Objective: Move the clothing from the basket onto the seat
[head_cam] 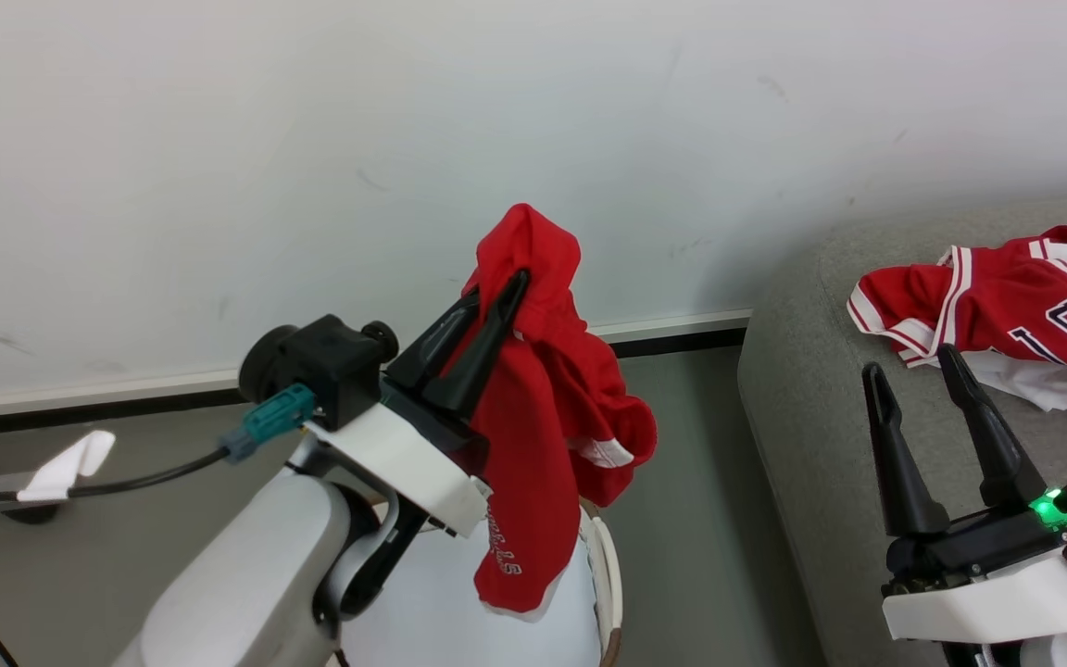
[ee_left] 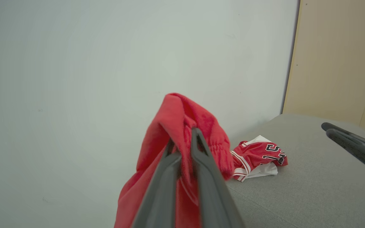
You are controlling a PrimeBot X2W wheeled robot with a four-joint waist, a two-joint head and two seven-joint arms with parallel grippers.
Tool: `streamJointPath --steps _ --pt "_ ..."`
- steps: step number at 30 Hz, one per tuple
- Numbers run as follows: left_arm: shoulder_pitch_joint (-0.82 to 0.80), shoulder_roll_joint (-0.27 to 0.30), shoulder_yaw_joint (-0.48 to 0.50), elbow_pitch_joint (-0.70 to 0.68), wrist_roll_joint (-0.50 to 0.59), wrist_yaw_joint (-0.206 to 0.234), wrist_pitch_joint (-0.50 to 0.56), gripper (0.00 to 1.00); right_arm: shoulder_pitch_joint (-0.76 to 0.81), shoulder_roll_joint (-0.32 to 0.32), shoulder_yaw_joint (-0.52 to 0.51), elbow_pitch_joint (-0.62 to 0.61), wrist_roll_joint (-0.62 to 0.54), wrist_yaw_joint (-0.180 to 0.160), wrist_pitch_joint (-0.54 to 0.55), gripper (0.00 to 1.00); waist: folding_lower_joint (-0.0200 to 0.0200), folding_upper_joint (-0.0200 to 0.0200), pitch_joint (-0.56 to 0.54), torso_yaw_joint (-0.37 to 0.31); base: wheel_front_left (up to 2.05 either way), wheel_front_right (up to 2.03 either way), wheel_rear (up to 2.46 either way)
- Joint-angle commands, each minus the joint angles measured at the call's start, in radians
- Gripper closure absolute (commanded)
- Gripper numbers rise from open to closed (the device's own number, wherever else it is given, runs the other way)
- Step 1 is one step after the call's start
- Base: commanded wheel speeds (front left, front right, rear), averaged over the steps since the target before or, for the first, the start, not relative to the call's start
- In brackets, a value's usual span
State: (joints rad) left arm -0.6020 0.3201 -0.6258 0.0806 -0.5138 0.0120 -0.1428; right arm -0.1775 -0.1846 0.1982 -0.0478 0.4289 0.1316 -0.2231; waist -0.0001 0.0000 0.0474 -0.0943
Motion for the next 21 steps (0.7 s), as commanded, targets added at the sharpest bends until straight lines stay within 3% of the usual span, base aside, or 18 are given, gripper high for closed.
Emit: streamJointPath --steps 1,5,11,21 --pt "0.015 0.005 0.000 -0.009 -0.004 0.006 0.000 1.00 0.008 -0.004 0.006 0.001 0.005 -0.002 0.002 0.00 0.0001 0.0000 -0.001 0.001 0.00 0.00 0.00" --pt "0.024 -0.003 -0.011 -0.016 -0.007 0.007 0.006 1.00 -0.010 -0.025 0.062 0.006 0.006 -0.002 0.022 0.00 0.0001 0.0000 -0.004 0.012 0.00 0.00 0.00" --pt "0.031 -0.028 -0.048 -0.009 -0.006 -0.005 0.010 1.00 -0.060 -0.066 0.235 0.056 0.033 -0.002 0.079 0.00 0.0001 0.0000 -0.006 0.048 0.00 0.00 0.00" --pt "0.013 -0.117 -0.131 0.020 0.001 -0.033 -0.001 1.00 -0.195 -0.093 0.438 0.231 0.085 -0.002 0.168 0.00 0.0001 0.0000 -0.002 0.145 0.00 0.00 0.00"
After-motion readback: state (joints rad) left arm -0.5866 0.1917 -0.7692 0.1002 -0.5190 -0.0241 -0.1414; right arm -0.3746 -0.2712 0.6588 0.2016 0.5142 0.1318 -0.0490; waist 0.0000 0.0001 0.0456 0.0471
